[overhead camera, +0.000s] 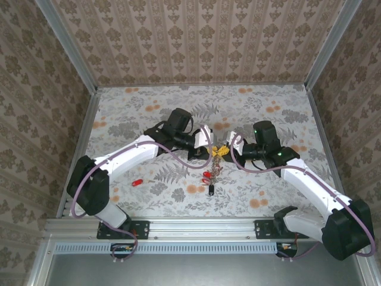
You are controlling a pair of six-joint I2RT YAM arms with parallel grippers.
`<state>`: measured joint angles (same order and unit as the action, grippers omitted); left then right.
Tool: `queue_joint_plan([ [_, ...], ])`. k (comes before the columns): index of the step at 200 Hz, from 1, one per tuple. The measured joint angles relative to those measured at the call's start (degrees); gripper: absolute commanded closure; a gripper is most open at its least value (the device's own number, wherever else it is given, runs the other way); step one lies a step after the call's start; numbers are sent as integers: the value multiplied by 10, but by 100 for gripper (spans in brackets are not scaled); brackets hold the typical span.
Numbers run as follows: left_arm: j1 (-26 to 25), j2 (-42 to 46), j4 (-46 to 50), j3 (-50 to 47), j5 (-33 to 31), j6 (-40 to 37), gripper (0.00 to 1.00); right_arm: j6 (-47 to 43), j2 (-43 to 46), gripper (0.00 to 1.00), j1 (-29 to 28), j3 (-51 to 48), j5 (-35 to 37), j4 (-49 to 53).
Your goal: Put the keys on the keyring
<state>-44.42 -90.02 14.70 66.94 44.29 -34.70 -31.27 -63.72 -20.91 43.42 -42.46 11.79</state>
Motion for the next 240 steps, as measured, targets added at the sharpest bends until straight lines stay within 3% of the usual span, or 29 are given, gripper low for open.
queue_joint_plan([
  [23,-2,-3,9,2,1,-13,100,2,0,100,0,0,1,0],
  [65,-1,-3,3,2,1,-11,100,2,0,89,0,0,6,0],
  [96,5,12,-76,-45,14,26,100,20,5,85,9,-16,2,-31],
  [144,17,19,-148,-77,45,69,100,61,0,85,22,-48,-31,-96],
  [240,18,19,-160,-77,63,77,100,86,0,86,23,-52,-47,-125],
])
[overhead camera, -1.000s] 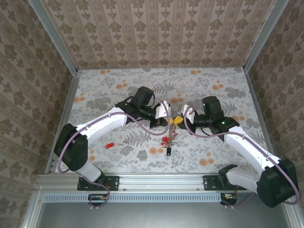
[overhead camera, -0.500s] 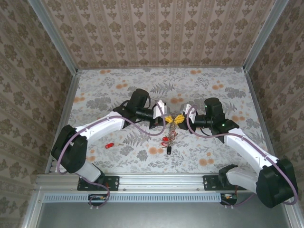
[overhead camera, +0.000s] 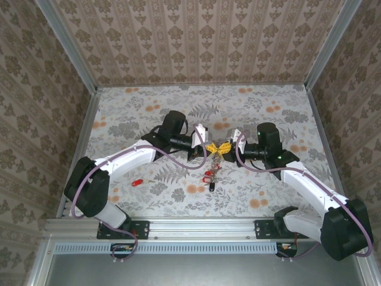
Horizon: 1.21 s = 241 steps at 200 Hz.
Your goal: Put the keys on the keyring
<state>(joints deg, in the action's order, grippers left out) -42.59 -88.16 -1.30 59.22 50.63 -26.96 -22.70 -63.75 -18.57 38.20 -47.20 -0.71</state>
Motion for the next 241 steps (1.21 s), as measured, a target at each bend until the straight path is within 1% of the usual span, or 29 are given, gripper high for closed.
queue_joint_plan([
  [23,0,0,2,0,0,0,100,-1,0,95,0,0,0,0],
  [37,2,0,5,0,0,0,100,-1,-1,99,0,0,0,2],
  [42,2,0,7,0,0,-1,96,-3,-1,100,0,0,0,2],
  [46,2,0,9,0,0,-1,93,-5,-1,100,0,0,0,3],
  [60,2,0,15,1,0,-5,89,-10,-1,100,-1,2,0,11],
  [72,0,0,24,4,-3,-12,82,-17,-1,100,-2,8,2,25],
  [104,-8,0,62,25,-24,-40,79,-44,-1,100,-8,29,24,74],
  [161,-20,0,124,59,-60,-78,78,-74,0,100,-17,48,50,125],
  [241,-21,-9,161,80,-70,-96,78,-76,7,100,-23,49,52,127],
])
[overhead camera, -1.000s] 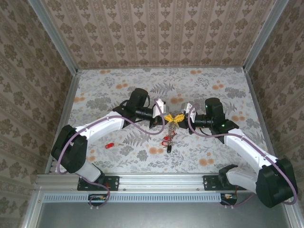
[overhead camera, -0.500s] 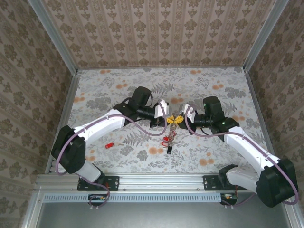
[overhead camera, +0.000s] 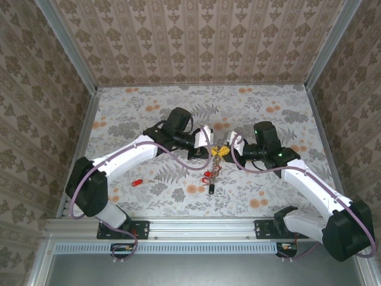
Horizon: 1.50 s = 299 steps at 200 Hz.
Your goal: Put the keys on the keyring
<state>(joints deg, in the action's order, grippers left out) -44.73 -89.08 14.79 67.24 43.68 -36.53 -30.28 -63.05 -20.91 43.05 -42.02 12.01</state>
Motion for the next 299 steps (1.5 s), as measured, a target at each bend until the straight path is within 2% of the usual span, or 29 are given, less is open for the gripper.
queue_joint_plan([
  [59,-2,-3,4,3,1,-4,87,0,5,100,0,0,0,-2],
  [106,-3,-3,3,4,6,-4,79,0,5,100,0,0,0,1],
  [134,-3,-3,-2,4,9,-4,79,-2,5,100,0,0,0,3],
  [155,-3,-3,-10,4,10,-4,83,-2,5,100,0,1,0,3],
  [178,-3,-3,-11,4,14,-1,100,-2,5,100,0,2,2,3],
  [223,-3,-3,-15,4,17,0,100,-2,7,94,0,3,9,3],
  [255,6,-3,-72,-22,42,34,100,12,10,87,2,-6,12,-20],
  [299,21,5,-163,-71,79,98,100,53,10,85,10,-38,-11,-92],
])
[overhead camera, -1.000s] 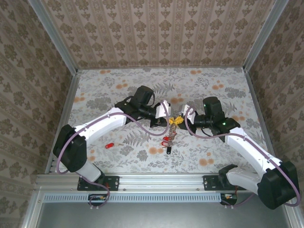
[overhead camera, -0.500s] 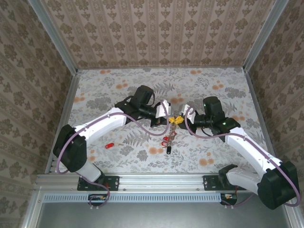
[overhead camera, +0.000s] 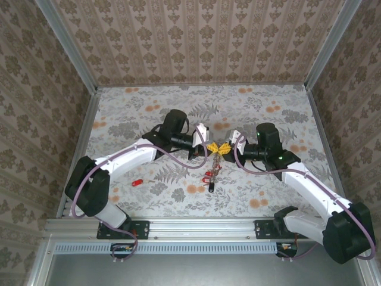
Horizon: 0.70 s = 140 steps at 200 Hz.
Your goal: Put the keys on the keyring
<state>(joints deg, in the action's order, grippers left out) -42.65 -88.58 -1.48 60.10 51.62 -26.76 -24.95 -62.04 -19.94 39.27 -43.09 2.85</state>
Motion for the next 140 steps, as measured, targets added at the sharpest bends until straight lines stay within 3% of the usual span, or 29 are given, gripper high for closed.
queue_joint_plan([
  [50,8,4,-81,-31,16,55,100,20,-13,85,7,-3,-22,-36],
  [83,11,5,-95,-38,16,67,100,24,-17,99,11,-4,-28,-43],
  [110,11,6,-91,-38,13,66,100,22,-17,100,11,-3,-28,-42],
  [121,10,7,-75,-35,10,55,90,19,-17,100,10,-3,-28,-36],
  [140,2,7,-23,-13,-7,24,82,8,-17,100,10,-2,-26,-19],
])
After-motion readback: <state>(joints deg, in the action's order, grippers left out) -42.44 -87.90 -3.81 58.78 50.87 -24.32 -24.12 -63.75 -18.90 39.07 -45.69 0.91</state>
